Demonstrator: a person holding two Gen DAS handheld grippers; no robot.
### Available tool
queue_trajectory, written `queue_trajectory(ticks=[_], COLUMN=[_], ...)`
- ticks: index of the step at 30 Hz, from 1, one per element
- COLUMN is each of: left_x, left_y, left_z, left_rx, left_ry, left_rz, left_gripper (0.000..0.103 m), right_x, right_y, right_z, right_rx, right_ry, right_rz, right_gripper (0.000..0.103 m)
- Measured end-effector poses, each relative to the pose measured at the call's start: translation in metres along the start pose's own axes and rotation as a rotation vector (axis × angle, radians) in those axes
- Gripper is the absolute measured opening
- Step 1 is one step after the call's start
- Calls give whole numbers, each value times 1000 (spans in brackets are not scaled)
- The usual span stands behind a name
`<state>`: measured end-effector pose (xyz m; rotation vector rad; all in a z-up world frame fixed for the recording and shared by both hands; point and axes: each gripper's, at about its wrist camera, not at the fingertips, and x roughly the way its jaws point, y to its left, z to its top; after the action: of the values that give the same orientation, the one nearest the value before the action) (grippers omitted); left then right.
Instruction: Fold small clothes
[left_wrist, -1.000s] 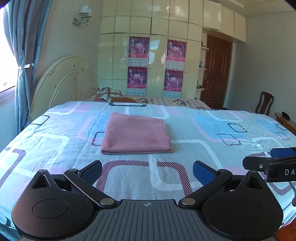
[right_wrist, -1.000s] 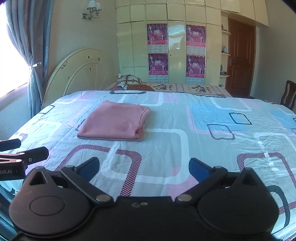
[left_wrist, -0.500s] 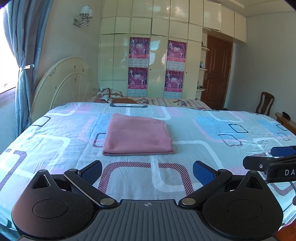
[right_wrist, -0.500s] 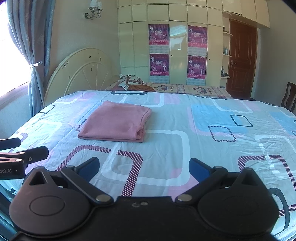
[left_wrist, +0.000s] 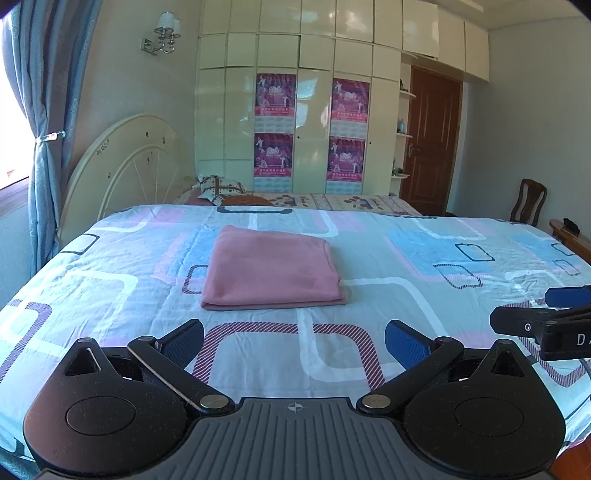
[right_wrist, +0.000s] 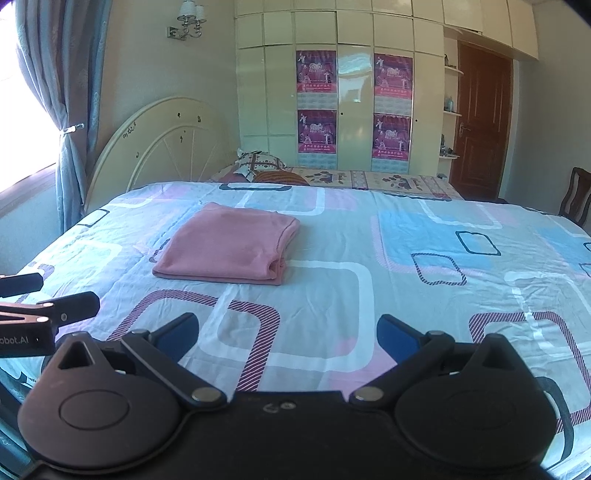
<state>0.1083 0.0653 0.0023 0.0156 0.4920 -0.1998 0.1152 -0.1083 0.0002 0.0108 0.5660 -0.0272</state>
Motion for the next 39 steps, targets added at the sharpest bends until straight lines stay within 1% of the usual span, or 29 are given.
queue_trajectory(ticks=[18,39], left_x=[-4,-4], left_y=[-4,-4], left_z=[0,0], left_rx=[9,12], left_ry=[-6,-15], left_rz=[-7,6], left_gripper=[103,103], right_x=[-3,-4], right_y=[-3,-3], right_z=[0,-1], right_rx=[1,1], right_ry=[-10,-11], right_rz=[5,6], right_gripper=[103,103])
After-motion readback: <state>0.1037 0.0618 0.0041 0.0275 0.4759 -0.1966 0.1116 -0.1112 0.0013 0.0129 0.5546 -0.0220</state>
